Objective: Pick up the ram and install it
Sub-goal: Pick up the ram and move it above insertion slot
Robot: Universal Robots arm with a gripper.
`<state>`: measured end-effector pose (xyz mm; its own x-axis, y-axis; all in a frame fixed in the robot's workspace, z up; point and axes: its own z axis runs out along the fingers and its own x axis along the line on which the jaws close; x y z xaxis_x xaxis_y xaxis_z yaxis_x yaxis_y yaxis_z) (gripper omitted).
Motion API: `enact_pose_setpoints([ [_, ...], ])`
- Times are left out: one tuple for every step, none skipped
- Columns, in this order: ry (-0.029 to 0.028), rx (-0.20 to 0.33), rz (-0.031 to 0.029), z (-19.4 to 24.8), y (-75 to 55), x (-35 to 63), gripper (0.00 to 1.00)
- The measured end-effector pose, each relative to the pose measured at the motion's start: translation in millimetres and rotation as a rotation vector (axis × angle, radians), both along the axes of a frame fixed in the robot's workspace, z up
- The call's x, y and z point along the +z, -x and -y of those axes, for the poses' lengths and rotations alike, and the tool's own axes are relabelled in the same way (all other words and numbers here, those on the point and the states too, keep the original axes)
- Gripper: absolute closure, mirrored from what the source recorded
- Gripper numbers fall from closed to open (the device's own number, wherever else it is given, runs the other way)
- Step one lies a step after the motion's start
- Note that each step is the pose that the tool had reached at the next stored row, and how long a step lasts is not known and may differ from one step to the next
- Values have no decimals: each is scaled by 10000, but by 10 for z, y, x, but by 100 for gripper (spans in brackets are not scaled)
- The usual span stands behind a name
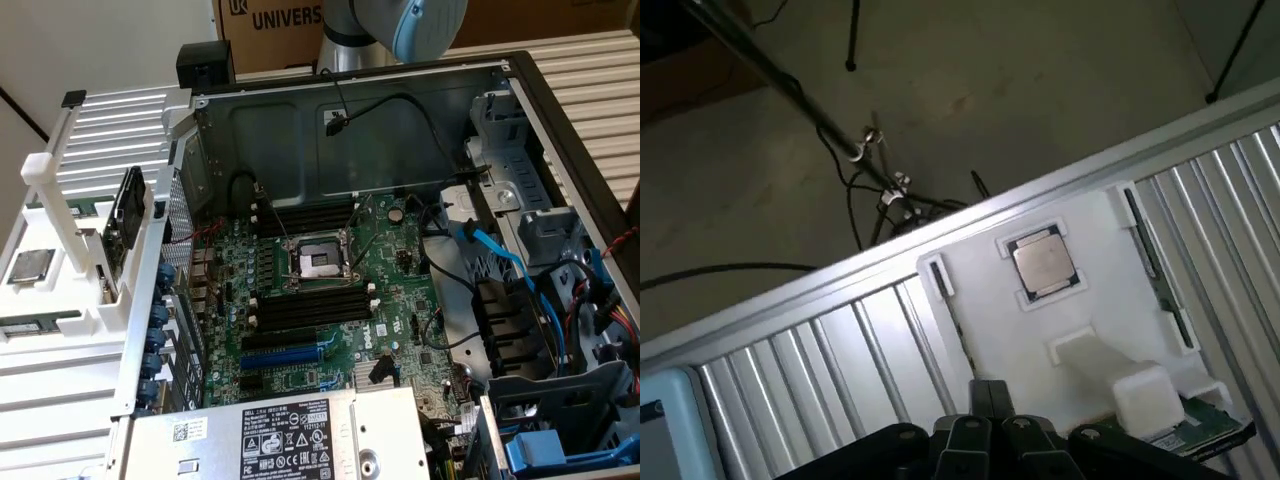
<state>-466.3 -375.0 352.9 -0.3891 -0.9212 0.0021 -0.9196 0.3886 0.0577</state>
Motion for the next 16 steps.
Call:
enact_pose_setpoints([
  [-19,99,97,0,0,-1,89],
  [-34,157,230,-1,0,-1,89],
  [-47,199,396,0,0,-2,89],
  [-59,228,523,0,0,-2,89],
  [-73,249,610,1,0,-3,89],
  [-78,254,621,1,-1,-3,89],
  [-78,254,621,1,-1,-3,89],
  [-79,254,622,0,-1,-3,89],
  [-79,254,622,0,0,-3,89],
  [-81,252,641,-1,7,-6,89],
  [-80,255,695,-1,19,-13,89],
  [-81,267,808,0,53,-30,89],
  [-82,273,883,0,85,-54,89],
  [-83,274,903,0,94,-70,89],
  [-83,275,915,0,100,-87,89],
  [-82,277,923,1,103,-107,89],
])
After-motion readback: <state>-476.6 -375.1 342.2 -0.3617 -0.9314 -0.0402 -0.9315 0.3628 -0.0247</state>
